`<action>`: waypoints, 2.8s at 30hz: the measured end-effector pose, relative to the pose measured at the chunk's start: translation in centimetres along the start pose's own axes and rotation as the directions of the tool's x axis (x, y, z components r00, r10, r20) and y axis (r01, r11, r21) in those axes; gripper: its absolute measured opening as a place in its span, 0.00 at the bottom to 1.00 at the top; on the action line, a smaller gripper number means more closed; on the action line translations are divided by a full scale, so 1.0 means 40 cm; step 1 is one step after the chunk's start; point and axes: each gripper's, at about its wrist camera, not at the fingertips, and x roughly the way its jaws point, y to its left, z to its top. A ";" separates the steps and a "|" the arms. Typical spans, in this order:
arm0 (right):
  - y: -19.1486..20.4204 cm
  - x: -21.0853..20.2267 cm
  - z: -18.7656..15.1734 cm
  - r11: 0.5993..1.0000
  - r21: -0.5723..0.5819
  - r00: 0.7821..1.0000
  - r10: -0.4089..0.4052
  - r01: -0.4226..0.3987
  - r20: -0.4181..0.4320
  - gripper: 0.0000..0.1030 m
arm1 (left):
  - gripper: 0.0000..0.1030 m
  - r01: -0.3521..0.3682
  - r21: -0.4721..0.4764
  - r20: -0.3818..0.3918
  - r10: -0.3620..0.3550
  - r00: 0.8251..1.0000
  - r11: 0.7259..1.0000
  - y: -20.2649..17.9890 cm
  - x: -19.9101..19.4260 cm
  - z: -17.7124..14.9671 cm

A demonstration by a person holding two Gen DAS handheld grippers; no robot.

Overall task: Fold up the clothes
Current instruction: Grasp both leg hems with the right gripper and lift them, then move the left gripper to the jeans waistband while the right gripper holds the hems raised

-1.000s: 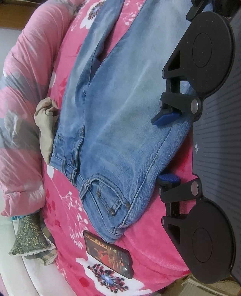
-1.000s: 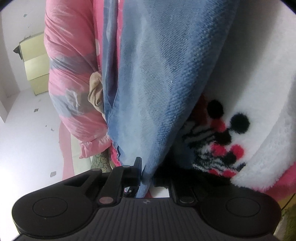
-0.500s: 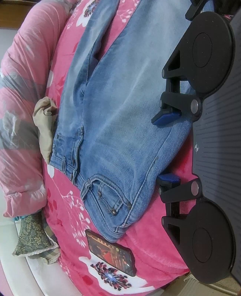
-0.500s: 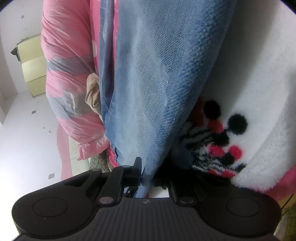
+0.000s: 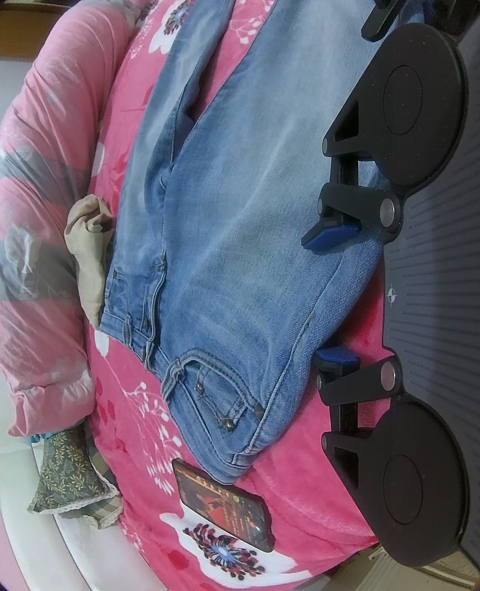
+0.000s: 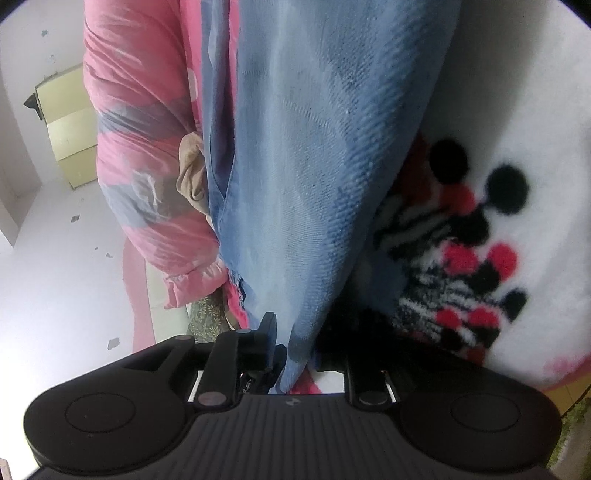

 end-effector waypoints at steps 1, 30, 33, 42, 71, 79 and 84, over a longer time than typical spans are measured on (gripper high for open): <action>0.002 0.003 0.000 1.000 0.001 1.000 0.000 0.000 -0.001 0.19 | 0.52 0.000 0.000 0.000 0.000 1.000 1.000 0.000 0.000 0.000; 0.022 0.024 0.010 0.999 -0.036 1.000 0.018 -0.018 -0.017 0.07 | 0.52 0.002 0.008 0.005 -0.002 1.000 1.000 0.002 -0.001 -0.004; 0.025 0.026 0.011 0.999 -0.036 1.000 0.016 -0.016 -0.019 0.07 | 0.52 0.001 0.008 0.005 -0.001 1.000 1.000 0.001 -0.001 -0.004; 0.033 0.037 0.016 0.999 -0.034 1.000 0.011 -0.012 -0.019 0.07 | 0.52 0.003 0.004 0.002 -0.003 1.000 1.000 0.002 -0.002 -0.001; 0.078 0.092 0.045 0.998 -0.053 0.999 0.017 -0.019 -0.032 0.06 | 0.49 0.018 -0.412 0.159 0.052 0.986 0.911 0.239 0.015 0.006; 0.080 0.078 0.079 0.999 -0.008 0.999 0.046 -0.046 -0.022 0.08 | 0.45 0.037 -0.426 0.182 0.045 0.982 0.904 0.249 0.030 0.001; 0.095 0.081 0.092 0.999 -0.011 0.999 0.037 -0.037 0.010 0.08 | 0.38 0.045 -0.431 0.199 0.046 0.979 0.901 0.257 0.033 -0.003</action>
